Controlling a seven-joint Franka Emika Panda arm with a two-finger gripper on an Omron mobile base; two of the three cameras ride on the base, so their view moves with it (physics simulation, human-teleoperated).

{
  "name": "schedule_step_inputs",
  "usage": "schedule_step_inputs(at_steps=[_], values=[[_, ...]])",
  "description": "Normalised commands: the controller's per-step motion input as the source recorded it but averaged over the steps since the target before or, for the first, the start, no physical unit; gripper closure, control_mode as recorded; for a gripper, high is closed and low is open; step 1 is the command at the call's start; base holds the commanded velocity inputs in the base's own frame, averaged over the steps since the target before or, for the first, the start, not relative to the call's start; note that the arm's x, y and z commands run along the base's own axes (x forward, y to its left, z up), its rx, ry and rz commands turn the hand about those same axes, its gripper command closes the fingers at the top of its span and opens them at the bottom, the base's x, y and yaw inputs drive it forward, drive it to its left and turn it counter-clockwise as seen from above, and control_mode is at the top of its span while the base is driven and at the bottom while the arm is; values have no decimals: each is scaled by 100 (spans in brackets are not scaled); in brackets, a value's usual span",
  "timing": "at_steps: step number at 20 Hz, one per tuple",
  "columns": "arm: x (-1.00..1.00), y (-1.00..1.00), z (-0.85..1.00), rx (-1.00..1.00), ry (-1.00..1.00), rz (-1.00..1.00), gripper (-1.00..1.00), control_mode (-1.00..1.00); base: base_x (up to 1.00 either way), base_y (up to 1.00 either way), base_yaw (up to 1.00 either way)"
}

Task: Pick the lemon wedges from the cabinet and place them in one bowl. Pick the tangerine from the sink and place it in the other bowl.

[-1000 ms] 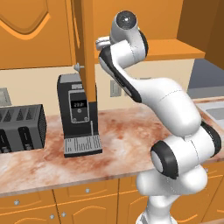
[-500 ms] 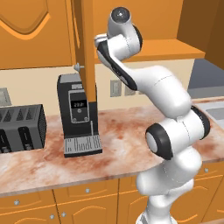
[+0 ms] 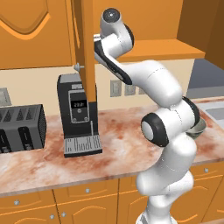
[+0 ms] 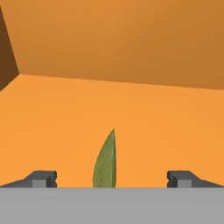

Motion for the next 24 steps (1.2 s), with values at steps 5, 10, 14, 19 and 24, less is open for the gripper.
schedule_step_inputs(at_steps=[5,10,14,19,24], values=[[57,9,-1,-2,3,-3,-100,-100,0,0,0],[17,-5,-10,0,6,-4,-100,-100,0,0,0],[-10,-1,-10,0,5,-7,-100,-100,0,0,0],[-7,-2,-20,1,9,-8,-100,-100,0,0,0],[-8,0,-36,6,6,-9,100,-100,0,0,0]])
